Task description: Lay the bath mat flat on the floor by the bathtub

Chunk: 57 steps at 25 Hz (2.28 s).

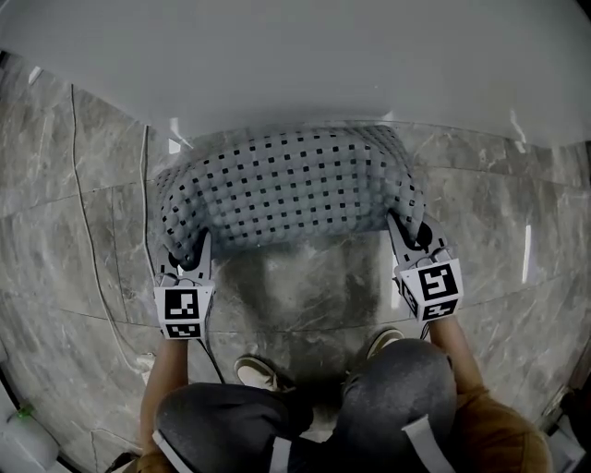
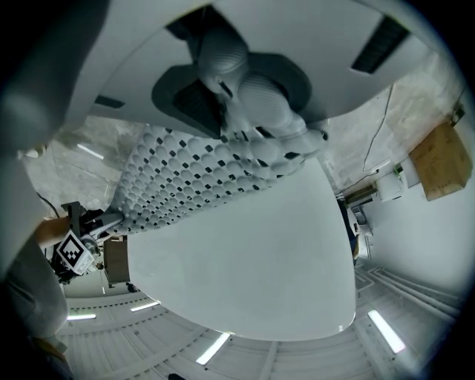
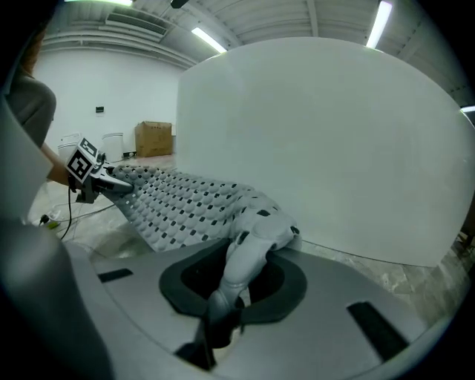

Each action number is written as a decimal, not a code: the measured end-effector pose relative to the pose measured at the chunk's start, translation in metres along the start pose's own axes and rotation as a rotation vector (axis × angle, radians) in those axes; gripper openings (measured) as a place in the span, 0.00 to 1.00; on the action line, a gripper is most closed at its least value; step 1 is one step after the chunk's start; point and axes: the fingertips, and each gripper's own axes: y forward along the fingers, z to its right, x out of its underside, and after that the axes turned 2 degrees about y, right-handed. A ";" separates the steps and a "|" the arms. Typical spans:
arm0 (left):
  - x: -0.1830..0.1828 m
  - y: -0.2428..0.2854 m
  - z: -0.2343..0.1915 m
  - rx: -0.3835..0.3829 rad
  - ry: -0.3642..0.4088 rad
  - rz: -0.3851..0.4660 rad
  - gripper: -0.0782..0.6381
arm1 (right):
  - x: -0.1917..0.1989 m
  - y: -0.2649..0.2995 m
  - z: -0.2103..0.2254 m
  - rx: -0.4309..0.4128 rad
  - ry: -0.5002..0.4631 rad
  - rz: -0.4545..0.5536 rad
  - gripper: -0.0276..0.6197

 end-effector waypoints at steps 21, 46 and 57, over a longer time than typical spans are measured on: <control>0.072 0.034 0.003 0.029 -0.200 -0.215 0.27 | 0.091 0.017 -0.019 -0.051 0.086 -0.276 0.20; 0.123 0.006 0.032 0.059 -0.250 -0.300 0.56 | 0.141 -0.003 0.012 -0.036 0.171 -0.465 0.49; 0.141 -0.002 0.017 0.010 -0.239 -0.331 0.73 | 0.129 -0.007 0.035 0.055 0.068 -0.415 0.66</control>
